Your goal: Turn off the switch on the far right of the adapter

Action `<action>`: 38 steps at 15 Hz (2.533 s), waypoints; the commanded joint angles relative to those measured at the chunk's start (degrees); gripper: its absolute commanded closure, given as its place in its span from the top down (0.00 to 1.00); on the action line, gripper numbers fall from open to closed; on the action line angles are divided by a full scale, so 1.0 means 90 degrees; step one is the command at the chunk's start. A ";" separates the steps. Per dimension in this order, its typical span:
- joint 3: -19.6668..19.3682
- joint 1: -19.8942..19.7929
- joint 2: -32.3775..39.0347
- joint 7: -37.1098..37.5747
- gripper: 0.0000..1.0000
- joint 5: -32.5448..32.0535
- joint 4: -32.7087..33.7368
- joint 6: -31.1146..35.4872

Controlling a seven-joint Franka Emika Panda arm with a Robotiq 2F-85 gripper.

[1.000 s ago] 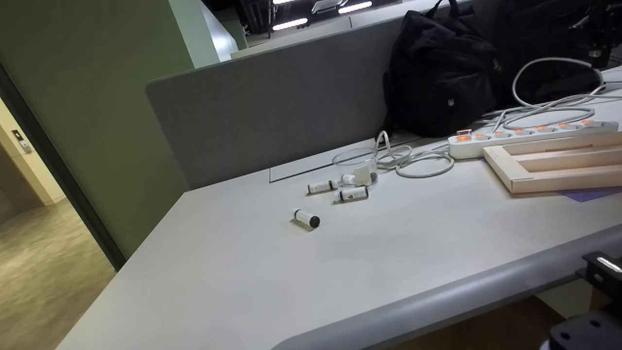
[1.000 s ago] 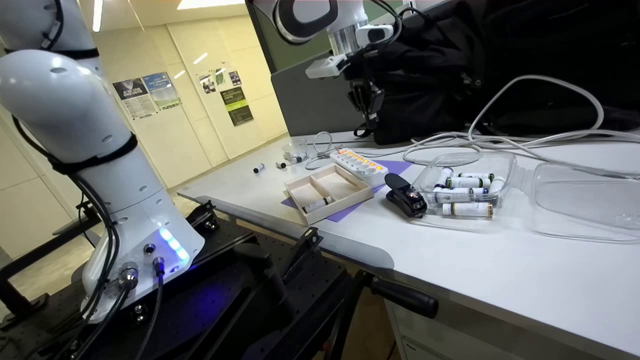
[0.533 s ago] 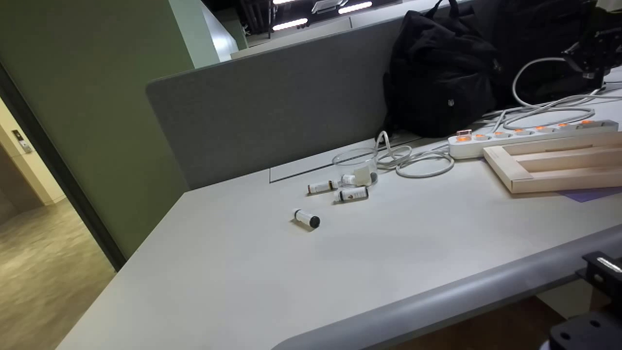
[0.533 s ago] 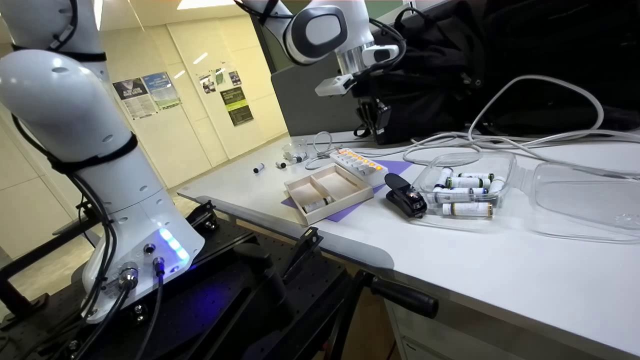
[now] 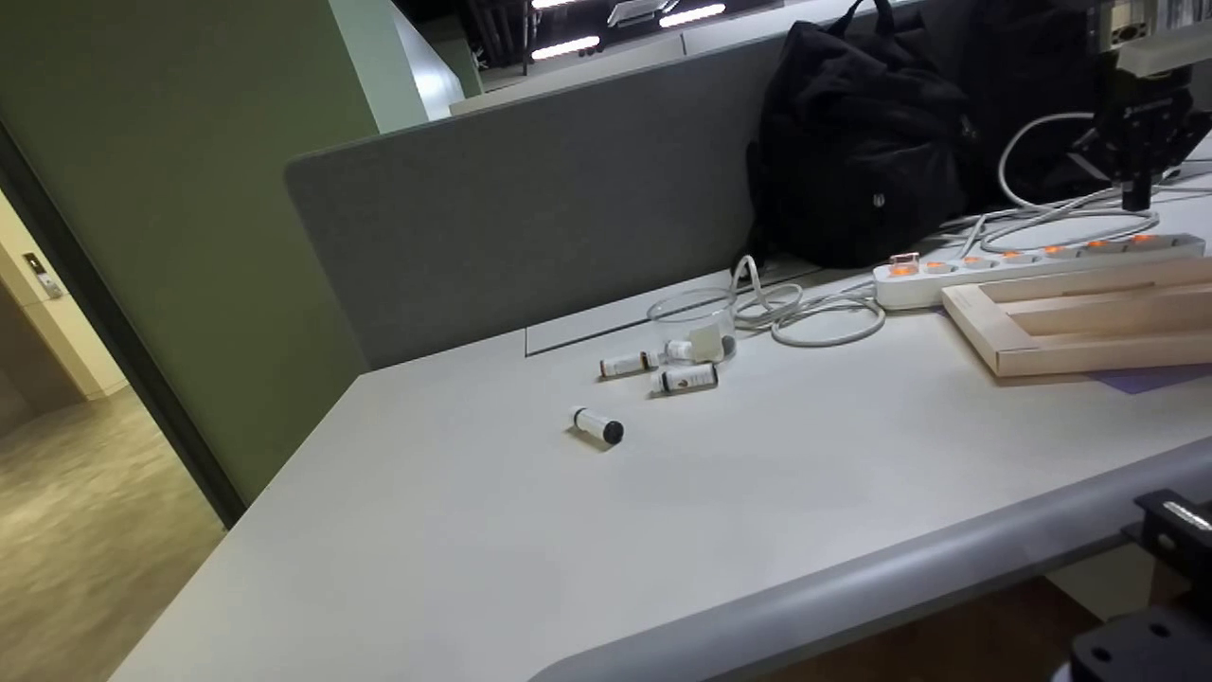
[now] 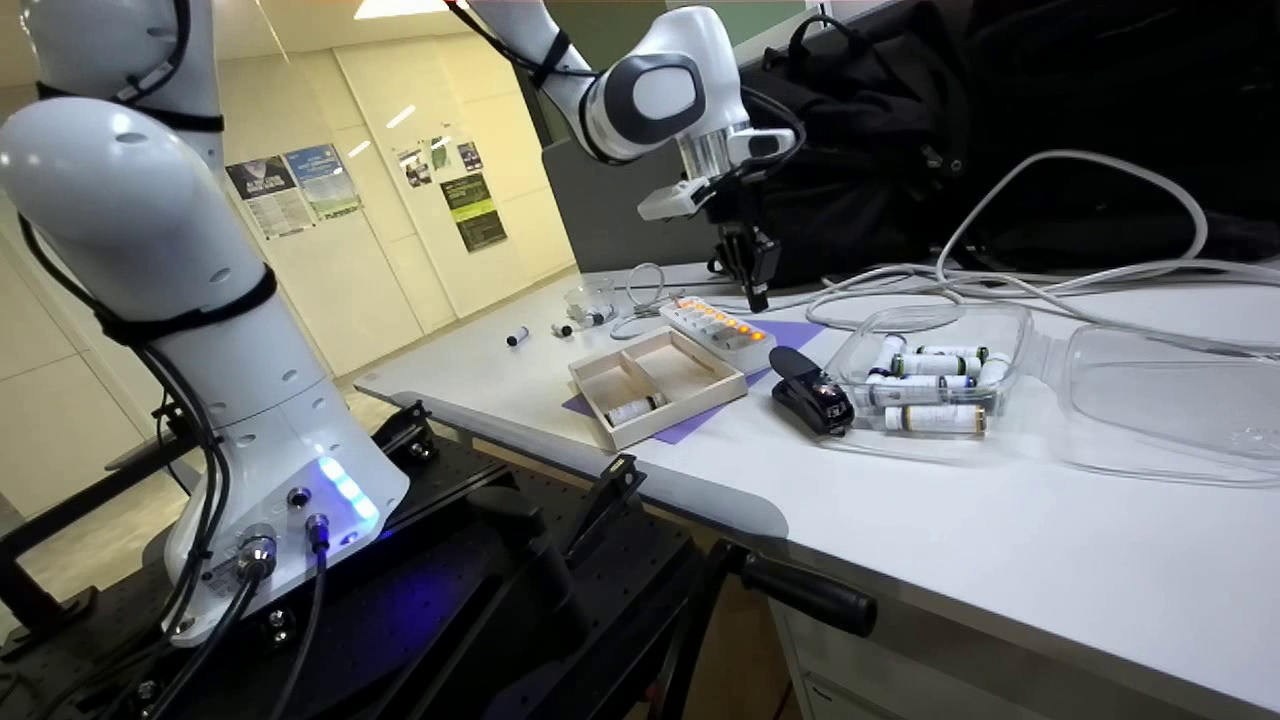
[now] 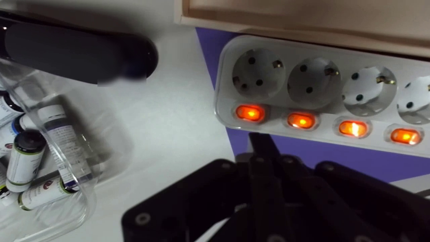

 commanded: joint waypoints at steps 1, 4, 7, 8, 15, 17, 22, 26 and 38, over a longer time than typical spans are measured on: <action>-0.0141 0.0225 0.0186 0.0524 0.00 -0.0328 0.0258 -0.0202; -0.0242 0.0369 0.0317 0.0739 0.00 -0.0512 0.0343 -0.0258; -0.0347 0.0494 0.0434 0.0908 0.00 -0.0669 0.0402 -0.0344; -0.0382 0.0529 0.0467 0.0966 0.00 -0.0734 0.0413 -0.0349; -0.0518 0.0663 0.0655 0.1192 0.00 -0.0958 0.0461 -0.0318; -0.0514 0.0690 0.0663 0.1205 0.00 -0.1016 0.0452 -0.0288; -0.0567 0.0844 0.0706 0.1263 0.00 -0.1214 0.0427 -0.0306; -0.0720 0.1099 0.0833 0.1515 0.00 -0.1575 0.0454 -0.0233; -0.0838 0.1552 0.0536 0.1864 0.00 -0.2194 -0.0174 0.0185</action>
